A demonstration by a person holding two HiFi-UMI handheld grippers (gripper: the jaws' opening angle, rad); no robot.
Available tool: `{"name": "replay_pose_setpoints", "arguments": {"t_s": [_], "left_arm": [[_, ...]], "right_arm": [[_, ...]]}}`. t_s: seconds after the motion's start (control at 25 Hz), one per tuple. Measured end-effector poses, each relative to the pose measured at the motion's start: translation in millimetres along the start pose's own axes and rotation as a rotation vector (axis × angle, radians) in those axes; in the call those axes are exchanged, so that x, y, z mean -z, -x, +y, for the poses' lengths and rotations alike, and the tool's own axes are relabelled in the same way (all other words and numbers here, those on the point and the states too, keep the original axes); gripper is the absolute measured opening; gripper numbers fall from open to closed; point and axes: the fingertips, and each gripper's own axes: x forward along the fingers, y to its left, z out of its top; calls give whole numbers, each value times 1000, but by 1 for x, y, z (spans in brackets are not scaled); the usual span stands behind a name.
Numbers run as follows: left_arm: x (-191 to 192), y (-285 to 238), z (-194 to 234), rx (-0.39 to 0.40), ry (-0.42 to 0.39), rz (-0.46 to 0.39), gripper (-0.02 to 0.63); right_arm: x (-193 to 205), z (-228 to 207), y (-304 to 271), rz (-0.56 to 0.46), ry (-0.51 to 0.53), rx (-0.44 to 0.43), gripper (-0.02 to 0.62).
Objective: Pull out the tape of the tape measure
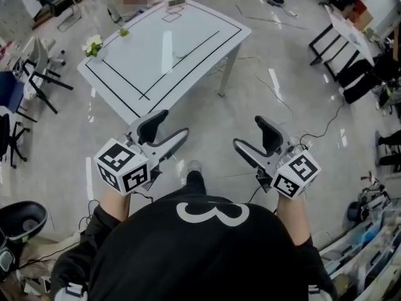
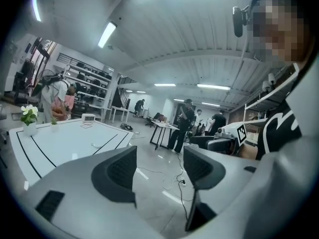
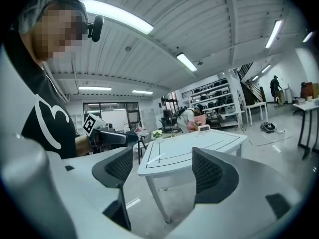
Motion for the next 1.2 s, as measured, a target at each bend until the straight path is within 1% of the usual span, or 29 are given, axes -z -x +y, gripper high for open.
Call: {"name": "replay_pose_setpoints", "arguments": {"t_s": [0.12,0.24,0.4,0.56,0.64,0.92,1.2], "left_arm": [[7,-31,49,-18,49,30,278],[7,-56,93,-37,89,41,278],[3,-84,144,-68,110,45,278],[3,-101,183,-97,121,58,278],[4,-105,195,-110,123,66,278],[10,-110,222,-159,125,77,278],[9,-107,242,-240,163,58,278]], "right_arm": [[8,-40,-44,56,-48,-13,360],[6,-72,-87,91,-70,-42,360],[4,-110,-138,135,-80,-74,360],[8,-134,-177,161,-98,-101,360],[9,-142,-191,173,-91,-108,360],[14,-157,-231,215,-9,-129,360],[17,-168,-275,268,14,-227,359]]}}
